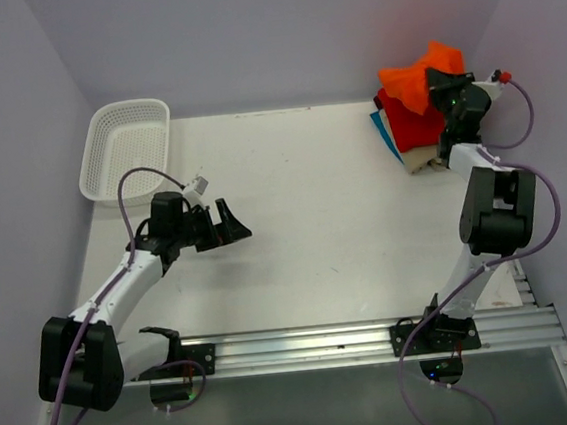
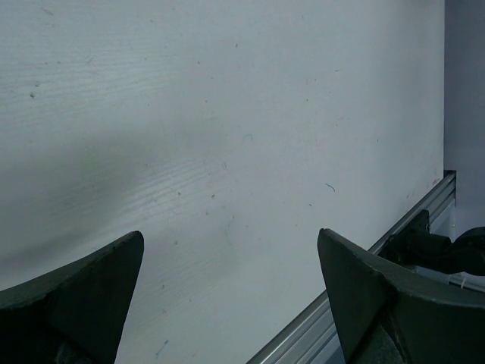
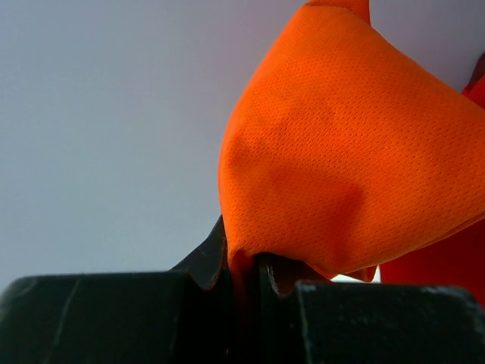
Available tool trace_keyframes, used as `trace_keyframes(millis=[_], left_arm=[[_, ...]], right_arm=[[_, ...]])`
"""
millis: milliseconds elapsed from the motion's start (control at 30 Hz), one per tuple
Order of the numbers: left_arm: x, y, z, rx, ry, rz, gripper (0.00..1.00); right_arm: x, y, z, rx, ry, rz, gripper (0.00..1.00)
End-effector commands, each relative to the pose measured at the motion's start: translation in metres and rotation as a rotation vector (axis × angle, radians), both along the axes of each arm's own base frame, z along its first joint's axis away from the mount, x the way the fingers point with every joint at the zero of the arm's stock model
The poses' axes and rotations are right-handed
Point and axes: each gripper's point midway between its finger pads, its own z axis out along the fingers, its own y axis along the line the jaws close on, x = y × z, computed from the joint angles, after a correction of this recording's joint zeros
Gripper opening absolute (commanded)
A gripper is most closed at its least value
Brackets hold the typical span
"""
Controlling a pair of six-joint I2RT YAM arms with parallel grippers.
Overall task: Fold and stack the t-shirts
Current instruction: Neatly place the folded tshirt to the corner
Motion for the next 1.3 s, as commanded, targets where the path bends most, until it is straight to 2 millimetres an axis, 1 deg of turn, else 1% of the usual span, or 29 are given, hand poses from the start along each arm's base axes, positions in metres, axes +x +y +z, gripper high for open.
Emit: trace_keyframes(millis=[0,67,167,200,267,300,333,400,433,467,500,533,567,633,667,700,767,800,867,900,933,967,1033,1067,1100,1133,1167,1200,1267], left_arm=[[-0.002,0.004,0.0,0.01,-0.031,-0.004,1.0],[-0.001,0.004,-0.002,0.012,-0.03,-0.01,1.0],[0.0,0.003,-0.011,0.012,0.0,-0.013,1.0],[0.0,0.002,-0.016,0.009,0.021,-0.015,1.0],[-0.002,-0.001,-0.021,-0.007,0.041,-0.021,1.0],[-0.002,-0.001,-0.024,-0.01,0.054,-0.021,1.0],[-0.002,-0.001,-0.026,-0.01,0.058,-0.02,1.0],[-0.004,-0.002,-0.029,-0.011,0.068,-0.02,1.0],[-0.005,-0.002,-0.03,-0.015,0.07,-0.021,1.0],[-0.005,-0.002,-0.03,-0.019,0.07,-0.022,1.0],[-0.007,-0.002,-0.031,-0.023,0.076,-0.023,1.0],[-0.007,-0.003,-0.031,-0.026,0.075,-0.024,1.0],[-0.008,-0.003,-0.031,-0.027,0.073,-0.023,1.0],[-0.01,-0.003,-0.031,-0.033,0.07,-0.019,1.0],[-0.011,-0.003,-0.029,-0.036,0.063,-0.021,1.0],[-0.011,-0.003,-0.029,-0.038,0.062,-0.022,1.0],[-0.011,-0.003,-0.027,-0.04,0.057,-0.02,1.0],[-0.011,-0.003,-0.025,-0.043,0.052,-0.022,1.0],[-0.011,-0.005,-0.019,-0.059,0.043,-0.027,1.0],[-0.01,-0.006,-0.017,-0.062,0.037,-0.027,1.0],[-0.01,-0.007,-0.014,-0.069,0.032,-0.028,1.0],[-0.009,-0.007,-0.009,-0.076,0.017,-0.029,1.0],[-0.009,-0.008,-0.003,-0.081,0.005,-0.031,1.0],[-0.008,-0.008,0.002,-0.084,-0.007,-0.033,1.0],[-0.008,-0.008,0.006,-0.082,-0.015,-0.033,1.0],[-0.007,-0.007,0.009,-0.079,-0.027,-0.034,1.0],[-0.006,-0.006,0.015,-0.075,-0.052,-0.034,1.0],[-0.006,-0.005,0.019,-0.065,-0.064,-0.03,1.0],[-0.005,-0.003,0.031,-0.056,-0.122,-0.035,1.0]], right_arm=[[-0.003,-0.026,0.08,-0.046,-0.272,-0.072,0.0],[0.001,-0.029,0.064,-0.058,-0.24,-0.066,0.0],[-0.001,-0.036,0.015,-0.076,-0.105,-0.098,0.0],[-0.004,-0.04,-0.017,-0.075,-0.008,-0.117,0.0],[-0.007,-0.04,-0.052,-0.07,0.097,-0.116,0.01],[-0.01,-0.039,-0.078,-0.073,0.187,-0.111,0.04],[-0.012,-0.039,-0.087,-0.076,0.211,-0.11,0.08],[-0.017,-0.037,-0.112,-0.062,0.28,-0.104,0.08],[-0.018,-0.04,-0.12,-0.058,0.307,-0.121,0.11],[-0.017,-0.04,-0.126,-0.06,0.323,-0.116,0.26],[-0.018,-0.038,-0.13,-0.055,0.34,-0.108,0.38],[-0.019,-0.038,-0.128,-0.058,0.341,-0.107,0.47],[-0.024,-0.037,-0.123,-0.064,0.334,-0.107,0.63],[-0.032,-0.037,-0.109,-0.086,0.31,-0.121,0.81],[-0.039,-0.035,-0.11,-0.106,0.32,-0.123,0.99],[-0.047,-0.034,-0.087,-0.123,0.293,-0.131,0.99],[-0.063,-0.037,-0.075,-0.157,0.301,-0.16,0.99],[-0.077,-0.036,-0.059,-0.17,0.309,-0.176,0.99],[-0.098,-0.041,-0.046,-0.21,0.355,-0.221,0.99],[-0.12,-0.038,-0.04,-0.216,0.417,-0.23,0.99],[-0.132,-0.037,-0.039,-0.227,0.454,-0.233,0.99],[-0.152,-0.037,-0.053,-0.248,0.569,-0.234,0.99],[-0.176,-0.032,-0.042,-0.273,0.606,-0.23,0.99],[-0.193,-0.027,-0.053,-0.302,0.689,-0.192,0.99],[-0.199,-0.014,-0.053,-0.32,0.702,-0.11,0.99],[-0.207,-0.004,-0.046,-0.346,0.686,-0.056,0.99],[-0.216,0.005,-0.058,-0.386,0.721,0.015,0.99],[-0.22,0.028,-0.06,-0.386,0.699,0.154,0.99],[-0.239,0.055,-0.068,-0.43,0.714,0.304,0.99]])
